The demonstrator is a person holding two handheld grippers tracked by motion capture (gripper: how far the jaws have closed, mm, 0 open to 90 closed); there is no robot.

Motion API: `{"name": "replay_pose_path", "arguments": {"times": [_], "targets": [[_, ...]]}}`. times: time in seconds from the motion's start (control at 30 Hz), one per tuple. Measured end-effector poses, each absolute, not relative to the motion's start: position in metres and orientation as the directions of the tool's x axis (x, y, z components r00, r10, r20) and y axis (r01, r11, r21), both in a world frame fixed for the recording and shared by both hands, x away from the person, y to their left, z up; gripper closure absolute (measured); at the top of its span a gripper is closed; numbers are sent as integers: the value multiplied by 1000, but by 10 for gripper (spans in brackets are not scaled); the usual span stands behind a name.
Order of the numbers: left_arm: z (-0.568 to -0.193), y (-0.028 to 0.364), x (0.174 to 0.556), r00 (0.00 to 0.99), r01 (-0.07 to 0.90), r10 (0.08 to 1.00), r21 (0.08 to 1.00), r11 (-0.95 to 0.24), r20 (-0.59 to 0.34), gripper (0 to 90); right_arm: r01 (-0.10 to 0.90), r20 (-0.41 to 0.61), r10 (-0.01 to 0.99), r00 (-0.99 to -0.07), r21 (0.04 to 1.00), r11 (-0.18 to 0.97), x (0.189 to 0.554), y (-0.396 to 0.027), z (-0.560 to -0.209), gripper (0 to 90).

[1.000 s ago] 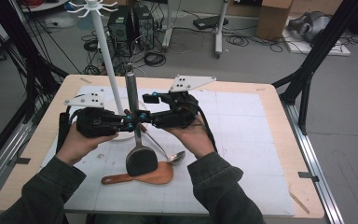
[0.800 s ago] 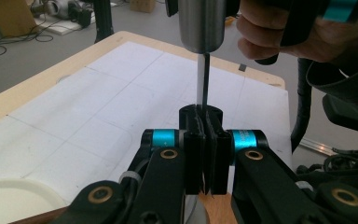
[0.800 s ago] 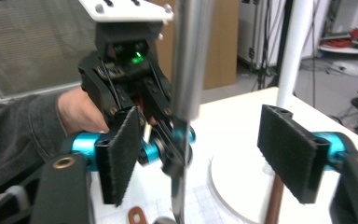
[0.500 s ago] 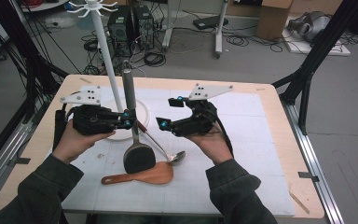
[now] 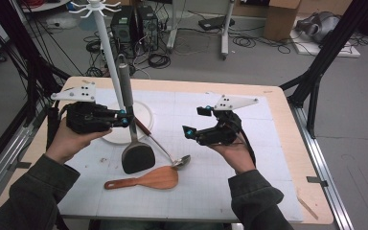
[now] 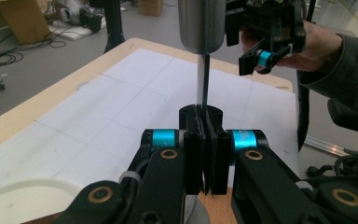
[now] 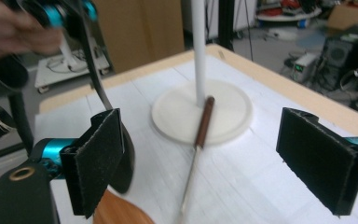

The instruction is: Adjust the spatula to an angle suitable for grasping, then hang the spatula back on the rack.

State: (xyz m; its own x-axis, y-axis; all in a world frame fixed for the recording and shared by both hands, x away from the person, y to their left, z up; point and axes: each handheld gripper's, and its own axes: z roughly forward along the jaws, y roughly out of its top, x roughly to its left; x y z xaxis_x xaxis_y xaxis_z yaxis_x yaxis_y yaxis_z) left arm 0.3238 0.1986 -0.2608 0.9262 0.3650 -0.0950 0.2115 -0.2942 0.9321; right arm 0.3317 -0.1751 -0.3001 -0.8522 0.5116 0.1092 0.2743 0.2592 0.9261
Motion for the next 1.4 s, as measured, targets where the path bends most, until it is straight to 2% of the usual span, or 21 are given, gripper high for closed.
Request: {"name": "replay_pose_path", "arguments": {"times": [0.37, 0.43, 1.03, 1.4], "targets": [[-250, 210, 326, 920, 203, 383, 935, -291, -80, 873, 342, 127, 586, -800, 900, 271, 324, -212, -330, 90], [-249, 212, 327, 918, 205, 387, 935, -290, -81, 873, 362, 130, 621, -773, 894, 264, 320, -222, -339, 4], [-233, 223, 338, 911, 195, 408, 935, -295, -61, 873, 405, 150, 669, -728, 881, 243, 299, -257, -366, 4], [-219, 222, 355, 900, 194, 432, 936, -293, -51, 873, 408, 164, 675, -719, 886, 220, 296, -262, -371, 4]]}}
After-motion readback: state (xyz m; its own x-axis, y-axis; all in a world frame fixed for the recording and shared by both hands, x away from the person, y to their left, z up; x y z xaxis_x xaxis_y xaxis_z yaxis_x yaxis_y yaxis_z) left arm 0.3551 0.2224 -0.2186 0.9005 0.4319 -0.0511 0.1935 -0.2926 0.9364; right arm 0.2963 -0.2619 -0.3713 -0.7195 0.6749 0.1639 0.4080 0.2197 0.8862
